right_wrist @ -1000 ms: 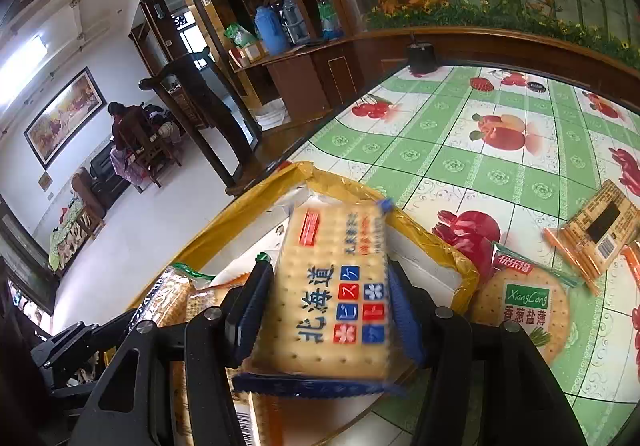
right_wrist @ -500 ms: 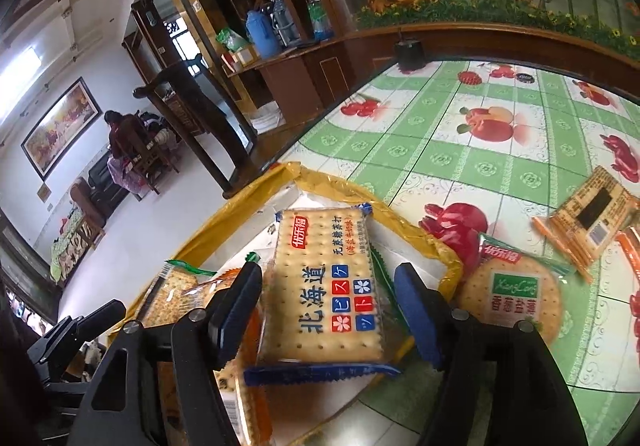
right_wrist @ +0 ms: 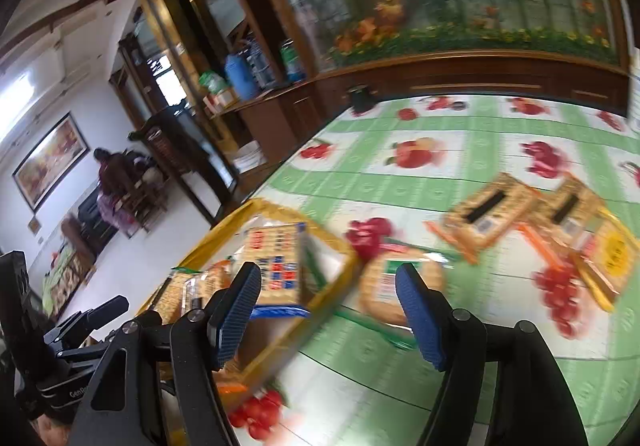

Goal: Organize snacks
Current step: 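Move both tools back over the snack pile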

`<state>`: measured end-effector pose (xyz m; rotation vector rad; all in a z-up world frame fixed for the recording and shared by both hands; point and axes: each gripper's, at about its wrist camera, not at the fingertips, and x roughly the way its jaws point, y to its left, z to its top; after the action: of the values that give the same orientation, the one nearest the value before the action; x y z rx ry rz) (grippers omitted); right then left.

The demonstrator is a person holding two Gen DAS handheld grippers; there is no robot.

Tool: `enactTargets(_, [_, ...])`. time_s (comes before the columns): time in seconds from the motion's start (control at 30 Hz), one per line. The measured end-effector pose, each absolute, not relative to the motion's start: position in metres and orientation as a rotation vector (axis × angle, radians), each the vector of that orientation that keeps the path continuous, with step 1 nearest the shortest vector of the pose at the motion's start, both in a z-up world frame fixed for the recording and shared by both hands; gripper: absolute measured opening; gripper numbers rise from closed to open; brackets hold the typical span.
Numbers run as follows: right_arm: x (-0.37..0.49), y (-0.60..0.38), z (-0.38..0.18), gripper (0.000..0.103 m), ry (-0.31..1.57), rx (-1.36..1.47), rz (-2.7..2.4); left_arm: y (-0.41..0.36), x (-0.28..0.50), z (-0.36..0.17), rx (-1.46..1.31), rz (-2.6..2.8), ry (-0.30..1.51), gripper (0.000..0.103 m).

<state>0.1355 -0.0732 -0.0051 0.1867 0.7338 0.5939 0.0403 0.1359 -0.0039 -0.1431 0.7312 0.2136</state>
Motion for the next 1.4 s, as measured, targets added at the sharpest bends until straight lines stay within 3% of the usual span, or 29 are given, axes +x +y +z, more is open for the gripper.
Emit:
enactTargets(0.97, [0.120, -0.235, -0.025, 0.078, 0.740, 0.309, 0.318, -0.015, 0.110, -0.030, -0.017, -0.062, 0.876, 0.084])
enactTargets(1.4, [0.132, -0.265, -0.033, 0.082, 0.750, 0.318, 0.239, -0.024, 0.137, -0.039, -0.021, -0.067, 0.906, 0.084])
